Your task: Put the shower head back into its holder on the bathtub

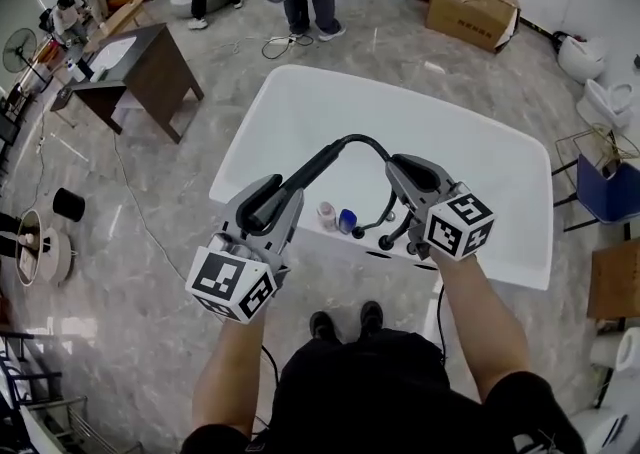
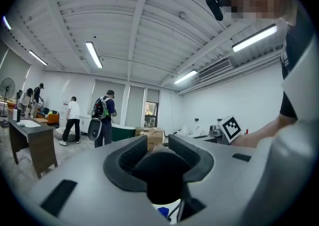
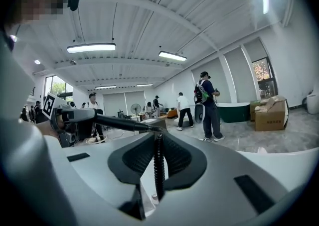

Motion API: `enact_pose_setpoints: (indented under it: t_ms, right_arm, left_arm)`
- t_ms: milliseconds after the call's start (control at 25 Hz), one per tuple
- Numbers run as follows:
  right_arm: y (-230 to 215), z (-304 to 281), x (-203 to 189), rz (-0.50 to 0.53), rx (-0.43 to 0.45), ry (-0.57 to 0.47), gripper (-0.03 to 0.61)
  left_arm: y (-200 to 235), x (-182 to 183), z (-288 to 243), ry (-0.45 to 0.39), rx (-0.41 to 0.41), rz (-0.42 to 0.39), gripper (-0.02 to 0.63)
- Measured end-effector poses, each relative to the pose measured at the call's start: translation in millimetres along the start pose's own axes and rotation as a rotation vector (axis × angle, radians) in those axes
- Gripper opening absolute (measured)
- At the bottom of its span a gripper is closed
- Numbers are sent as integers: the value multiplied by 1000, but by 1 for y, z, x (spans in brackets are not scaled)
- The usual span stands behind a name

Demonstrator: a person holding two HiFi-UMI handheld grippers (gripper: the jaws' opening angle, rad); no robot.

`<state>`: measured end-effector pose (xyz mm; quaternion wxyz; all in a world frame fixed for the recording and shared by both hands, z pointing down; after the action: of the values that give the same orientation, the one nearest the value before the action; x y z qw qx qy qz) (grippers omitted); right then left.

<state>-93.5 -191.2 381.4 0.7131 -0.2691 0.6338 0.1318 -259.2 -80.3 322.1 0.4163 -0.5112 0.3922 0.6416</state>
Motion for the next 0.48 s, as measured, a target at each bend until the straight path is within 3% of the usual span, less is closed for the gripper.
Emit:
enact_pose_setpoints:
  t_ms: [480]
  right_arm:
    - [8, -8, -45, -61, -59, 66, 69]
  left_arm:
    - [22, -12, -1, 39, -58, 12, 144]
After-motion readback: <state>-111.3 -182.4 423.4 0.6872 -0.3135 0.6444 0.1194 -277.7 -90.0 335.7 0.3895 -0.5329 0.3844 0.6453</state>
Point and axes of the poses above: the fingertips, and each gripper's own axes: z backward along the fingers, y to its left, x out of its top, the point moved 2 cm from there along z, backward along the fingers, and after that the axes turned 13 degrees about -y, right-handed, at the moved point
